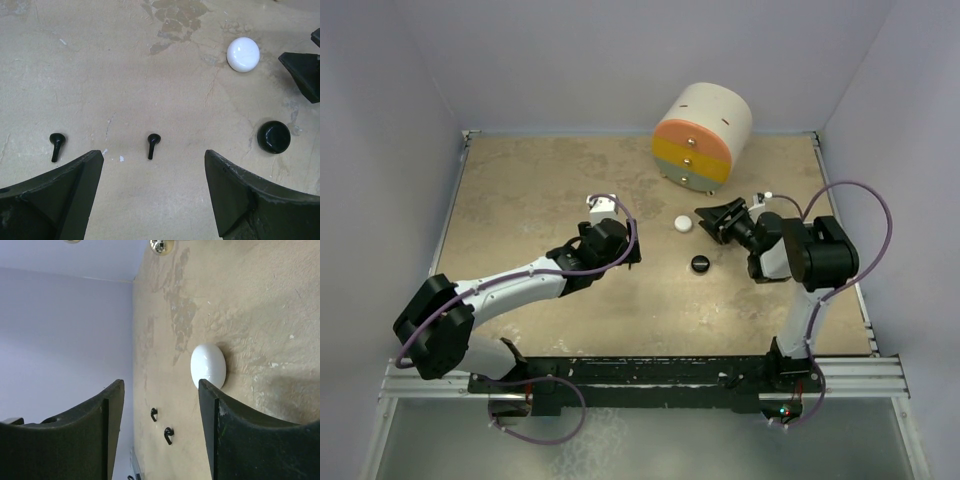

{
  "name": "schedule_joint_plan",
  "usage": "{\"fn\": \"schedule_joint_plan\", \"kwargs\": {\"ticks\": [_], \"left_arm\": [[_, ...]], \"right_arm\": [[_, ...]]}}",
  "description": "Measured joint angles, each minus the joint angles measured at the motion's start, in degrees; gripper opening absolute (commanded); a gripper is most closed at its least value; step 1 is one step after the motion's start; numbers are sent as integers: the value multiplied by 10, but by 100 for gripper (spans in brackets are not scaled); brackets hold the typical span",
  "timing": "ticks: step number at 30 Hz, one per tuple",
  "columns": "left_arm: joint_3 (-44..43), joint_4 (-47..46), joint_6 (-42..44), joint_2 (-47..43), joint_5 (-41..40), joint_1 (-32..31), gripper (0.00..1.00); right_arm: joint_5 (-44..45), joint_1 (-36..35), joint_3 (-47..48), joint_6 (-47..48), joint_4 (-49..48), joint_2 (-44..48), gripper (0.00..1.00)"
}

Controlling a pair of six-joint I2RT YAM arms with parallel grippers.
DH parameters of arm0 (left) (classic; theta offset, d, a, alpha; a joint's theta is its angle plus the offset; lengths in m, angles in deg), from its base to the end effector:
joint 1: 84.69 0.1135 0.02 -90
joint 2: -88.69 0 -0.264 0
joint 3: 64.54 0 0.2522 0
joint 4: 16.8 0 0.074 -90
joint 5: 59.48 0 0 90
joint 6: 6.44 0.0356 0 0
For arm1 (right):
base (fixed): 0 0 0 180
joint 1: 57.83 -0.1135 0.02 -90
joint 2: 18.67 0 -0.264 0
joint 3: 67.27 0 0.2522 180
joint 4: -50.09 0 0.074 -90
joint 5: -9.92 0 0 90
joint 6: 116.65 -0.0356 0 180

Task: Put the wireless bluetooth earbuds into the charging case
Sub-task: Place the charging case at the center of the board, then move the charging case to the center of the board.

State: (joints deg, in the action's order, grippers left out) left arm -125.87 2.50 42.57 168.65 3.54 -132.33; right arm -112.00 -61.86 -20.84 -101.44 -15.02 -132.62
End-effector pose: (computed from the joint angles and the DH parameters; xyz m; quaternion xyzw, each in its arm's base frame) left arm 0.2116 -0.2081 0.2279 -0.0515 0.8782 -0.1482 0.4518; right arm 0.3256 0.0418 0.1174 0.2467 0.6760 0.5758 0.3881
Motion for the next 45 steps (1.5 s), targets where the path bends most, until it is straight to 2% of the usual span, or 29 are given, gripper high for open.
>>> {"fn": "schedule_joint_plan", "kwargs": {"ticks": [3, 8, 12, 18, 23, 33, 39, 45], "left_arm": [[0, 0, 0, 0, 2, 0, 81], [0, 0, -2, 0, 5, 0, 82], [0, -1, -4, 0, 13, 0, 81], [0, -3, -9, 0, 30, 0, 81], [0, -3, -10, 0, 41, 0, 81], [7, -3, -10, -15, 44, 0, 81], [16, -8, -10, -19, 47, 0, 81], [21, 1, -10, -45, 38, 0, 82]], "right_arm": [[13, 0, -14, 27, 47, 44, 63], [84, -1, -18, 97, 216, 170, 73], [150, -7, -15, 143, 337, 260, 75], [207, -39, -15, 171, 453, 295, 76], [239, -93, -24, 176, 523, 317, 76], [270, -128, -52, 175, 576, 347, 76], [276, -151, -56, 174, 563, 328, 76], [264, -248, -21, 170, 505, 258, 76]]}}
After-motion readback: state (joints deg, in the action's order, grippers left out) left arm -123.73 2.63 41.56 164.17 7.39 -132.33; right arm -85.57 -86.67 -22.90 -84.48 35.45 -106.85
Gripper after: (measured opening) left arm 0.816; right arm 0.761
